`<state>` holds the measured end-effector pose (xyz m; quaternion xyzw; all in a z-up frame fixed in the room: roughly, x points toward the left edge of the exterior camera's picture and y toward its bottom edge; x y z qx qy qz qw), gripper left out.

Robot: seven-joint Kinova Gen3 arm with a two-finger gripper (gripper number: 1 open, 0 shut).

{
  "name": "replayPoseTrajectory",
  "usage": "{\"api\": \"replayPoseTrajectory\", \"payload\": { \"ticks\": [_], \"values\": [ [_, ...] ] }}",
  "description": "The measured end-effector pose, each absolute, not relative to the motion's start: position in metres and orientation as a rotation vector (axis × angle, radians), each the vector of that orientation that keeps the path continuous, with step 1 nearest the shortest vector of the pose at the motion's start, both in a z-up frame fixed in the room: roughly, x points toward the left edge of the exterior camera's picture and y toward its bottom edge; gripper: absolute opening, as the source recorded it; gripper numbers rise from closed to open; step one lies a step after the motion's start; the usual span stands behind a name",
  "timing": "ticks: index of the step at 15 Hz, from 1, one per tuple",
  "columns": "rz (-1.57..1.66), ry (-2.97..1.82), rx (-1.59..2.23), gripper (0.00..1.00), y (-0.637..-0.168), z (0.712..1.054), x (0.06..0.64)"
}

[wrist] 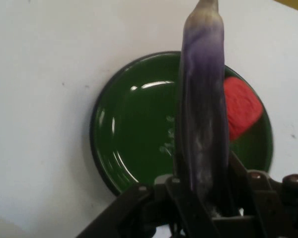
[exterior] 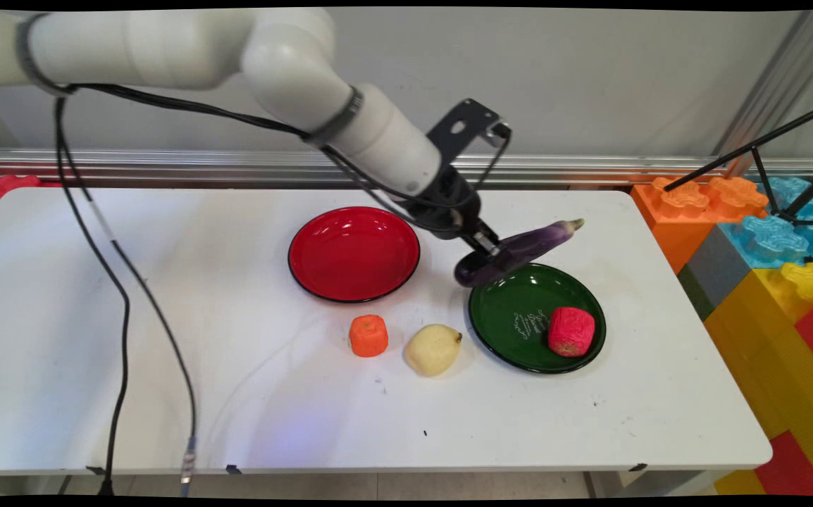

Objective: Place the picked object on the table

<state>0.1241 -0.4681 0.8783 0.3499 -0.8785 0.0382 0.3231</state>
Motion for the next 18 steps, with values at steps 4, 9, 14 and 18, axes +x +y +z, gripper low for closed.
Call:
{"api": "replayPoseTrajectory", "payload": {
  "ticks": [4, 9, 14, 18],
  "values": [
    [0.09, -2.357, 0.816, 0.0, -0.44, 0.898, 0.15],
    [0.078, -2.432, 0.676, 0.0, -0.407, 0.911, 0.183],
    [0.059, -2.513, 0.513, 0.0, -0.37, 0.904, 0.222],
    [0.058, -2.559, 0.403, 0.0, -0.354, 0.886, 0.245]
  ]
}}
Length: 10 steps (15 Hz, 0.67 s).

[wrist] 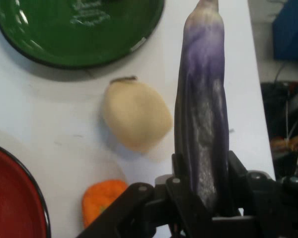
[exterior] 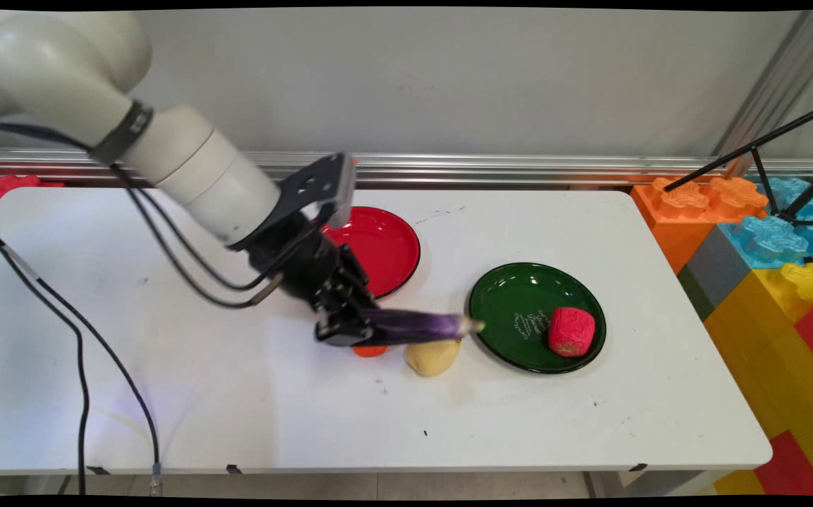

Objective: Place the picked object on the table

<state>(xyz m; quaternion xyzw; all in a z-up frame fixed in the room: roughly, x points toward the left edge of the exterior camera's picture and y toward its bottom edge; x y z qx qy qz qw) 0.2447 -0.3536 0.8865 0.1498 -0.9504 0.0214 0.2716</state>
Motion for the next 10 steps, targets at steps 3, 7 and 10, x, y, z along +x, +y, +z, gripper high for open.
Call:
{"api": "replayPoseTrajectory", "payload": {
  "ticks": [3, 7, 10],
  "values": [
    [0.053, -2.59, 0.329, 0.0, -0.345, 0.87, 0.261],
    [0.044, -2.625, 0.225, 0.0, -0.336, 0.845, 0.285],
    [0.05, -2.651, 0.162, 0.0, -0.333, 0.827, 0.301]
  ]
}}
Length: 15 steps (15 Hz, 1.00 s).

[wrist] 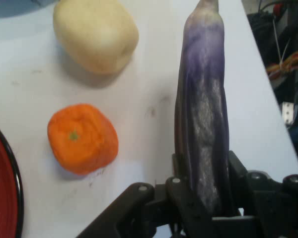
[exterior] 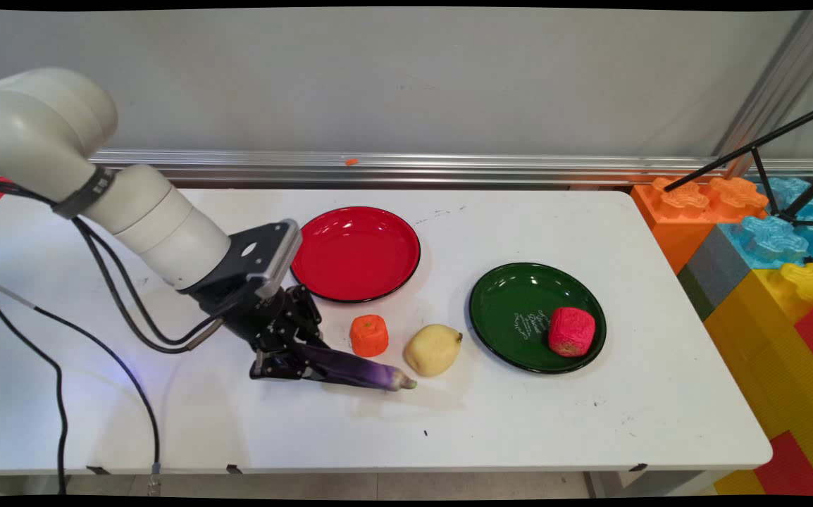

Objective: Place the picked object on the table

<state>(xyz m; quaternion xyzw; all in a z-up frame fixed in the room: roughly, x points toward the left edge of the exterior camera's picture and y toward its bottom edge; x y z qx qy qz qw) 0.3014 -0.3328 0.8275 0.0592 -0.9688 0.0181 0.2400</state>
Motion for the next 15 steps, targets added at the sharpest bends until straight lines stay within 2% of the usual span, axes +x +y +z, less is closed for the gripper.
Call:
{"api": "replayPoseTrajectory", "payload": {
  "ticks": [6, 15],
  "values": [
    [0.078, -2.682, 0.091, 0.0, -0.338, 0.804, 0.314],
    [0.089, -2.704, 0.064, 0.0, -0.344, 0.787, 0.32]
  ]
}}
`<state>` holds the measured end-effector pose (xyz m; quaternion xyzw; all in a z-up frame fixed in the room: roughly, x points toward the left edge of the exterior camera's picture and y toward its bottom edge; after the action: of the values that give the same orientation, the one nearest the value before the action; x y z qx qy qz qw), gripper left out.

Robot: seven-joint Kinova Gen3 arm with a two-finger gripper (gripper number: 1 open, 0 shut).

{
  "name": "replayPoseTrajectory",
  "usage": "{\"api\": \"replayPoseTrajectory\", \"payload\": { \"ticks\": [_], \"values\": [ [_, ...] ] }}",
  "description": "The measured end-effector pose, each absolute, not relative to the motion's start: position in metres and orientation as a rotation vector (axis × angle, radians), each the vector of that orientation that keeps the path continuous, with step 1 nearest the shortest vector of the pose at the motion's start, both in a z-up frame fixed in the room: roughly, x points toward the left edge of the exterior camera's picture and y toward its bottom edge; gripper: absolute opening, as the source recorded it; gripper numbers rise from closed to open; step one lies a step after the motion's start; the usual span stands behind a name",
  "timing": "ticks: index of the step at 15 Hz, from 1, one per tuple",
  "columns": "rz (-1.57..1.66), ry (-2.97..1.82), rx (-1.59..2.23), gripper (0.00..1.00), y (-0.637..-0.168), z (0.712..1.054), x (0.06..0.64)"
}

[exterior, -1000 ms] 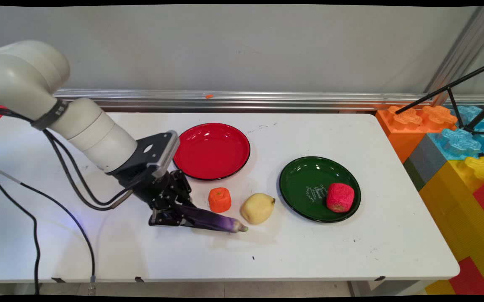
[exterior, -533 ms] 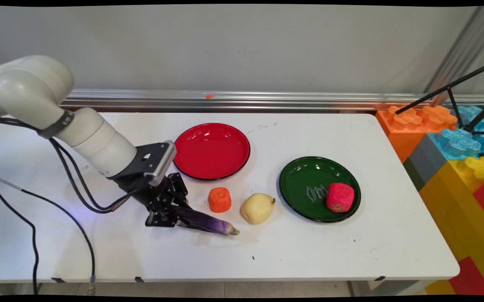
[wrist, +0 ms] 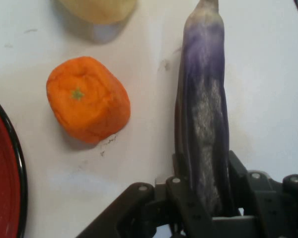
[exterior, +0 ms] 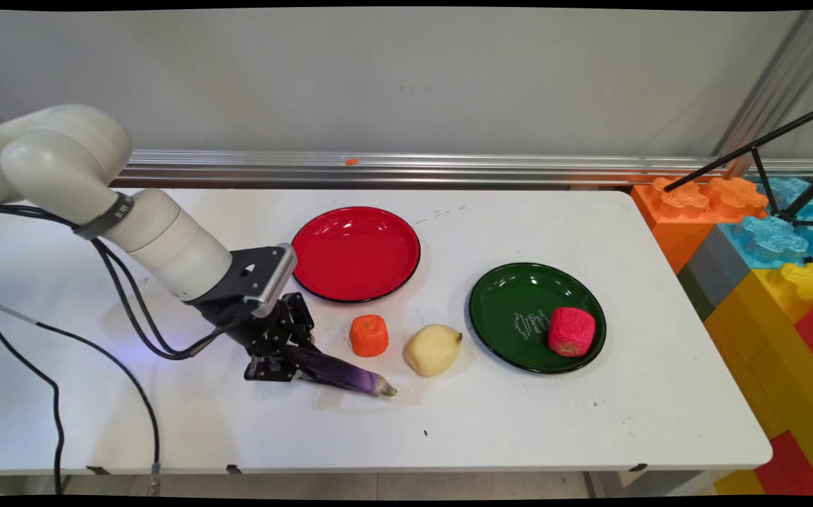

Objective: Place the picked object on the table

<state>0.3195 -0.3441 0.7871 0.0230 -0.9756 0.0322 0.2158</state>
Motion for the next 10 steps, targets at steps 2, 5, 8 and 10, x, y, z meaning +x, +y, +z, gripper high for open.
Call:
{"api": "replayPoseTrajectory", "payload": {
  "ticks": [2, 5, 8, 10],
  "values": [
    [0.091, -2.708, 0.062, 0.0, -0.3452, 0.7848, 0.3199],
    [0.089, -2.712, 0.06, 0.0, -0.3453, 0.7829, 0.3209],
    [0.084, -2.715, 0.059, 0.0, -0.3445, 0.7817, 0.322],
    [0.079, -2.716, 0.06, 1.0, -0.344, 0.7815, 0.3224]
  ]
}}
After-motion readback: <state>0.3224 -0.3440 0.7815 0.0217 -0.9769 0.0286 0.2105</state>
